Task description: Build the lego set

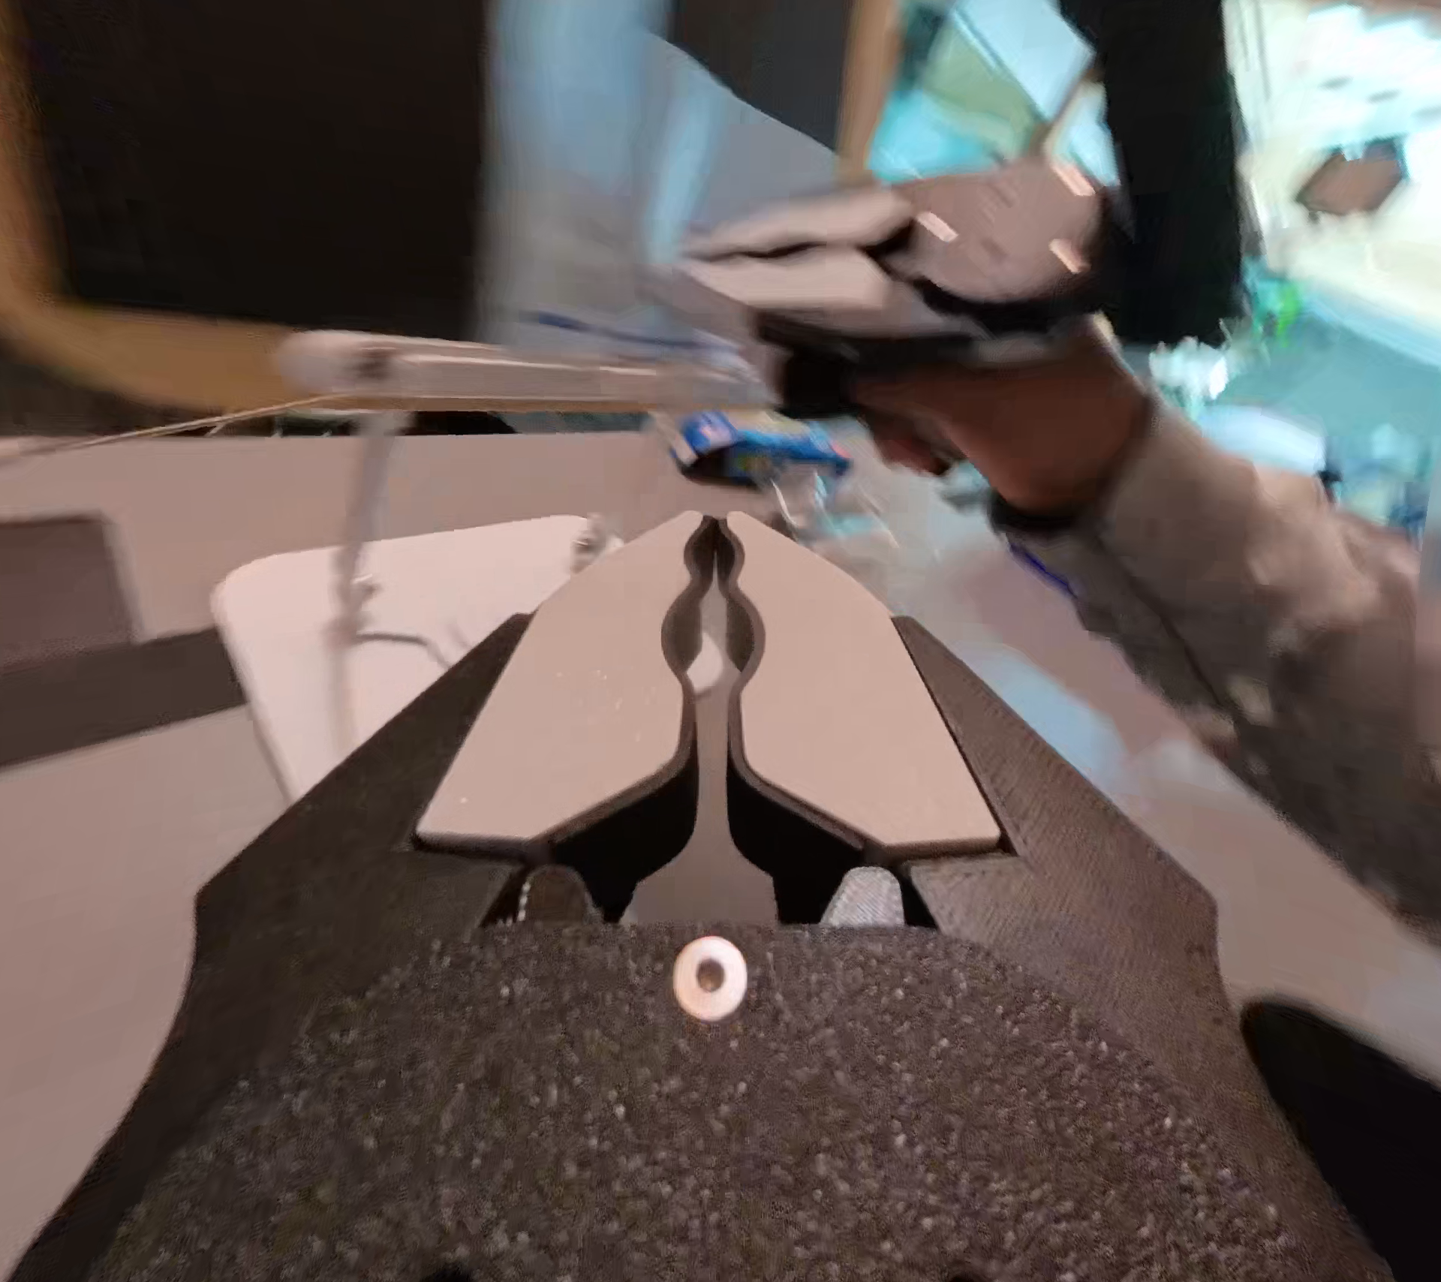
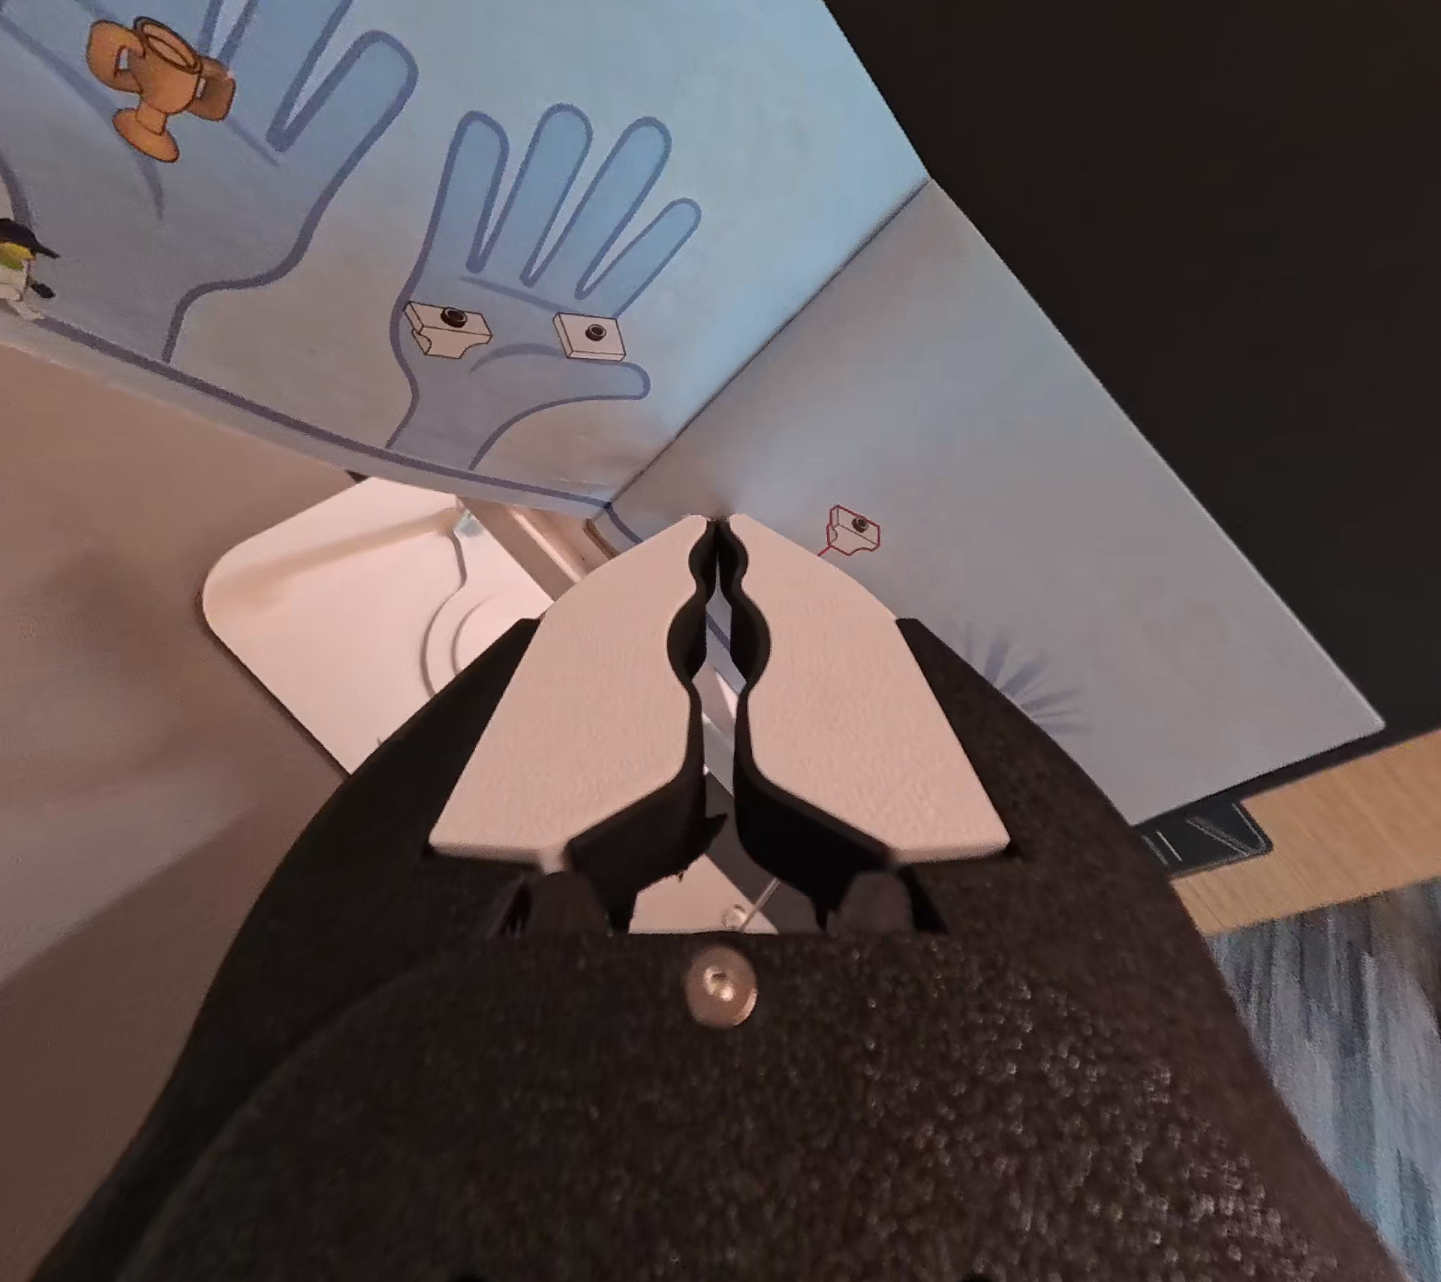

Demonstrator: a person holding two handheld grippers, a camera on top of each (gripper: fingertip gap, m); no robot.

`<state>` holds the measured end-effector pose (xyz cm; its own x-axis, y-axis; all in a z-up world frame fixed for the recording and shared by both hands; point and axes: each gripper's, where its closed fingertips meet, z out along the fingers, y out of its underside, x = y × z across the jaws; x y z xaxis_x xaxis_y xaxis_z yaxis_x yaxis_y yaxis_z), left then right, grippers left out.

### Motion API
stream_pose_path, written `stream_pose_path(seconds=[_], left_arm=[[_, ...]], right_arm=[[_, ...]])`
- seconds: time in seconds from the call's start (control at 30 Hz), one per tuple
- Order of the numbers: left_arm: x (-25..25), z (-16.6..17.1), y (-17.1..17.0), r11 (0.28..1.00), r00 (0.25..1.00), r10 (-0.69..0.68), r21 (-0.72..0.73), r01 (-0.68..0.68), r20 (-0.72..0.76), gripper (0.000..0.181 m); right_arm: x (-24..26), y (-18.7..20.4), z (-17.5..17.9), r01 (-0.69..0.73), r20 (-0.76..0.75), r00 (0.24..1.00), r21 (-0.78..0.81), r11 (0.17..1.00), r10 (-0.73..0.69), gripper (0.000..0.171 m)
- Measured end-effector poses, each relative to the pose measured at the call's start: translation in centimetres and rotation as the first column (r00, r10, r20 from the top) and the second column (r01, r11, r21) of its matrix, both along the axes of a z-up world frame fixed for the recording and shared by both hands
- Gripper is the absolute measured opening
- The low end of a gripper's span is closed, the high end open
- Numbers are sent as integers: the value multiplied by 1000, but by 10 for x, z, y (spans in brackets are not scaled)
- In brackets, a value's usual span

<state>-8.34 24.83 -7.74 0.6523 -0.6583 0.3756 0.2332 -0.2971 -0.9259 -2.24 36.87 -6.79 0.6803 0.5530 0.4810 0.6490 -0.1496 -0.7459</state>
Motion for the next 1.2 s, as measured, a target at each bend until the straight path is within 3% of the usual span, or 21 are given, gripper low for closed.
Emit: stream_pose_path(seconds=[0.07,0.17,0.27,0.37,0.63,0.73,0.8,0.93,1.1,1.2], left_arm=[[31,4,-9,989,988,-23,141,45,-156,0],[50,24,16,941,947,111,339,-2,-302,0],[30,24,71,953,897,245,262,-153,-367,0],[1,9,109,958,815,282,185,-217,-506,0],[-16,6,117,956,649,294,229,-185,-702,0],[-20,6,119,948,544,315,277,-153,-778,0],[-20,8,119,943,519,329,307,-131,-789,0],[-21,7,118,941,524,329,321,-109,-785,0],[-23,4,118,941,543,324,322,-101,-775,0],[-22,4,117,942,545,321,320,-100,-774,0]], right_arm=[[-2,-1,0,4,-7,1000,-20,1000,-4,0],[-4,-1,-1,8,-21,1000,-32,999,-8,0],[-3,-2,-1,-1,-27,1000,-25,1000,0,0],[-3,-2,-1,-25,-37,999,-13,1000,24,0],[25,-3,3,-74,-44,996,-14,997,73,0],[46,-9,9,-138,-40,990,-16,990,137,2],[56,-16,16,-230,-11,973,25,973,230,4],[71,-29,17,-414,246,894,138,900,373,19],[93,-23,-6,-543,665,681,175,821,308,24],[95,-20,-17,-583,748,601,170,794,281,25]])
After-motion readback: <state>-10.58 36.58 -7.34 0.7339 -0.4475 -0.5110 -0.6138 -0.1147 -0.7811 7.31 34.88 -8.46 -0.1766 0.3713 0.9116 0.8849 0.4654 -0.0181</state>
